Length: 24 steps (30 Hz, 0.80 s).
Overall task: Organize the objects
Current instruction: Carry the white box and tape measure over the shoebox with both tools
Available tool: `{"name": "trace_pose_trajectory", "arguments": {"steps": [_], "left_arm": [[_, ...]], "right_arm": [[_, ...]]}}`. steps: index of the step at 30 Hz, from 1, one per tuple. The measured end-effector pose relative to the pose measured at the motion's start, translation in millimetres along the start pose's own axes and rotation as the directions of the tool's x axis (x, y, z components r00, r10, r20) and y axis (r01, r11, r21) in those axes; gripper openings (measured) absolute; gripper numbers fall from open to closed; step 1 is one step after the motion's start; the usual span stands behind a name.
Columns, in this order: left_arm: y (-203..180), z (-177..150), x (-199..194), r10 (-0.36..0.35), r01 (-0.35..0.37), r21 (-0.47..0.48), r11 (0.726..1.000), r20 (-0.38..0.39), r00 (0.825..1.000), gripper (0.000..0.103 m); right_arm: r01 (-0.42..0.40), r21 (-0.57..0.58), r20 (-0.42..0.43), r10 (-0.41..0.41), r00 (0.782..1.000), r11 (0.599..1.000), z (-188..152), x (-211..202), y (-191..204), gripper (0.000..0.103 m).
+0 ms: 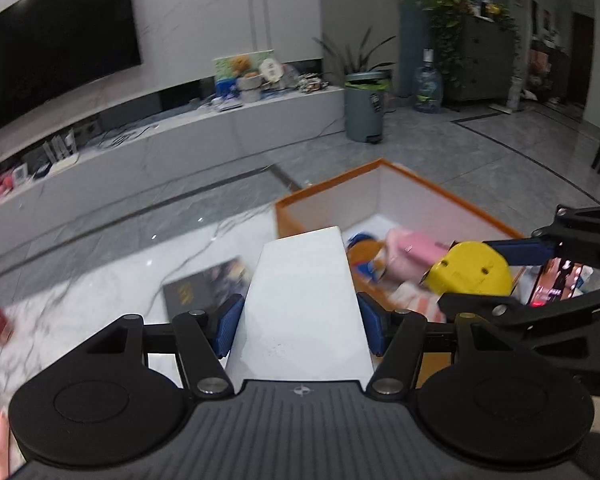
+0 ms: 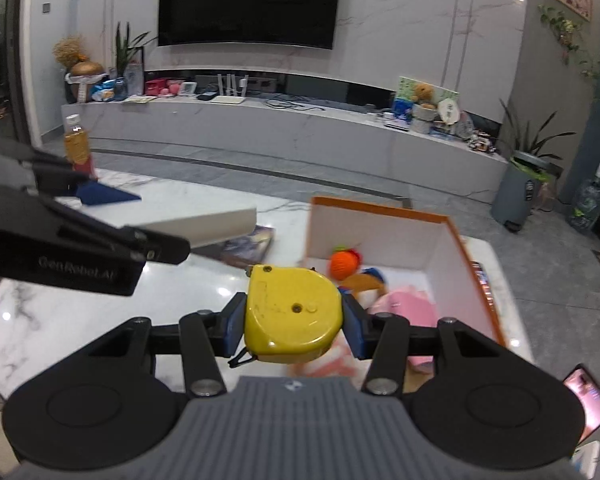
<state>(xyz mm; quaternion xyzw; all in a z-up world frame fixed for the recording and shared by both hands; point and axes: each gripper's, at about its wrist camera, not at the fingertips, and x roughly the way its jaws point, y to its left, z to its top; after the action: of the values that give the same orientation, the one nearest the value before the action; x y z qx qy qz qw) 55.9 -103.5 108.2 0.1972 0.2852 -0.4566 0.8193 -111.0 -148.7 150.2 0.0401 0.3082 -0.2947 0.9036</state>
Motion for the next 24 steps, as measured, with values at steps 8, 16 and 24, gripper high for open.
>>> {"name": "trace_pose_trajectory", "arguments": {"steps": [8,16,24], "left_arm": [[-40.0,27.1,46.6,-0.03,0.031,0.044,0.999,-0.024,0.999,0.07],[-61.5,40.7,85.9,-0.038,0.043,0.068,0.997,-0.063,0.997,0.07],[-69.0,43.3,120.9,-0.024,0.028,0.054,0.998,-0.085,0.996,0.07]], "right_arm": [[0.074,0.024,-0.034,-0.073,0.997,0.997,0.7,18.4,-49.7,0.052],[0.111,0.052,-0.1,-0.106,0.989,0.992,-10.5,54.6,-88.8,0.052],[0.144,0.044,-0.152,-0.136,0.979,0.989,-11.4,100.5,-114.5,0.052]]}}
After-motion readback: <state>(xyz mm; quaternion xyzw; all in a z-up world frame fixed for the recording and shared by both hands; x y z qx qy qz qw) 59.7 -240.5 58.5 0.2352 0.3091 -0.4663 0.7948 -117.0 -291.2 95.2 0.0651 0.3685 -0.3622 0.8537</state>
